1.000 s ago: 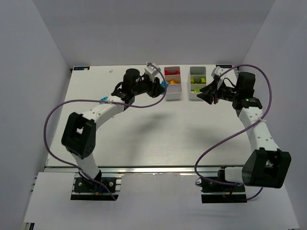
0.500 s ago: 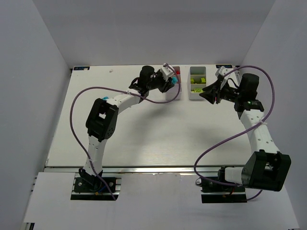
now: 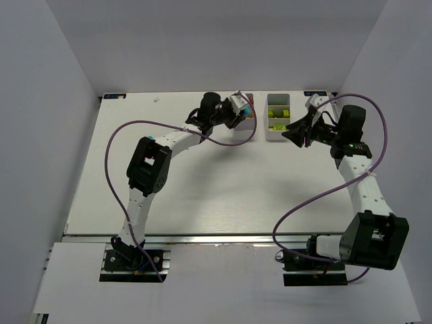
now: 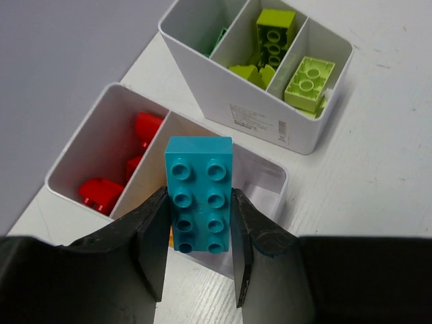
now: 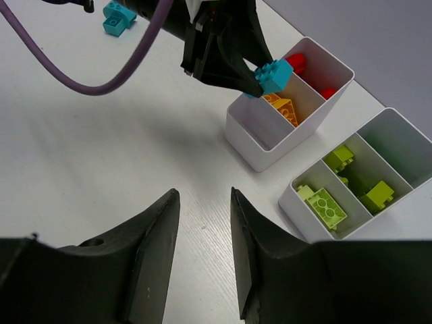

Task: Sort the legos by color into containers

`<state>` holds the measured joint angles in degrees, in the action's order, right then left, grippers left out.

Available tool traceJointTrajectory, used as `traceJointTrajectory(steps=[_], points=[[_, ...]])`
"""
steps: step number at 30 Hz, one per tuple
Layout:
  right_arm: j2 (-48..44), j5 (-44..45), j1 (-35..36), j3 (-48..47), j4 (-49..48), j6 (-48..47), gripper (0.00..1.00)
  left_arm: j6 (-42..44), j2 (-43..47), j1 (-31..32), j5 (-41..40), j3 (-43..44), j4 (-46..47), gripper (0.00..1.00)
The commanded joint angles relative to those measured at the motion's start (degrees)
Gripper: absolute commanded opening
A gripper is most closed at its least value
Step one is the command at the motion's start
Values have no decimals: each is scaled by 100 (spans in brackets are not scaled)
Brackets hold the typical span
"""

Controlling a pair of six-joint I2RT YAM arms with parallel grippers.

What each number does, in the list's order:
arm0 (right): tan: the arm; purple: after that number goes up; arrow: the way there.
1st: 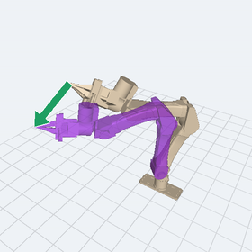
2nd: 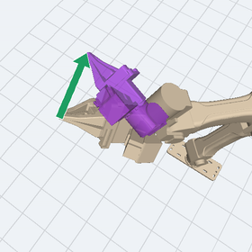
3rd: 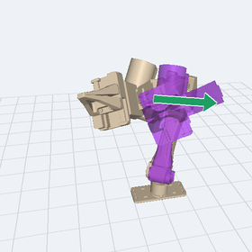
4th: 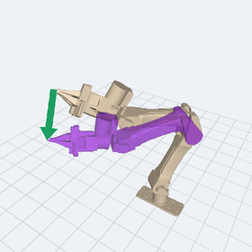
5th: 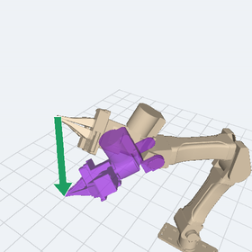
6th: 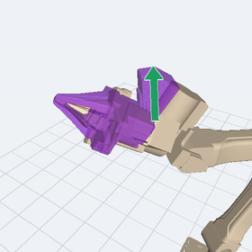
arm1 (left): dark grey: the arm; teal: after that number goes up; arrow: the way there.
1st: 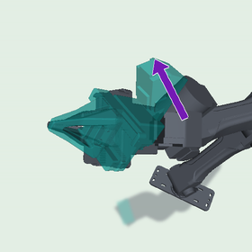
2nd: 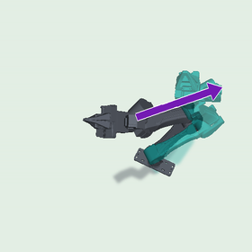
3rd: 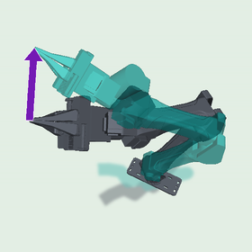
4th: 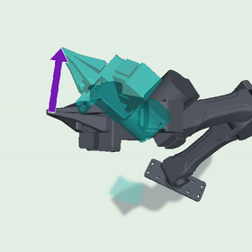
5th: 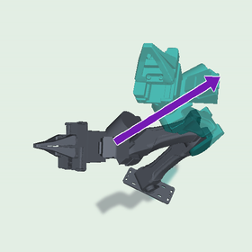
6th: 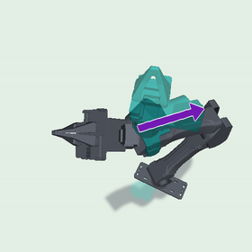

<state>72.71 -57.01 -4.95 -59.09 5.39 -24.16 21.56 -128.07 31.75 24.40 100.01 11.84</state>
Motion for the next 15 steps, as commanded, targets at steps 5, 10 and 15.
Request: traceJointTrajectory(steps=[5, 10, 15], points=[[-73, -152, -85, 3, -328, 236, 42, 199, -139, 86, -14, 256, -225, 31], [-46, -187, -120, -6, -337, 272, 42, 313, -271, 130, -146, 458, -348, 39], [-55, -222, -138, 12, -345, 289, 43, 419, -333, 226, -453, 537, -463, 54]])
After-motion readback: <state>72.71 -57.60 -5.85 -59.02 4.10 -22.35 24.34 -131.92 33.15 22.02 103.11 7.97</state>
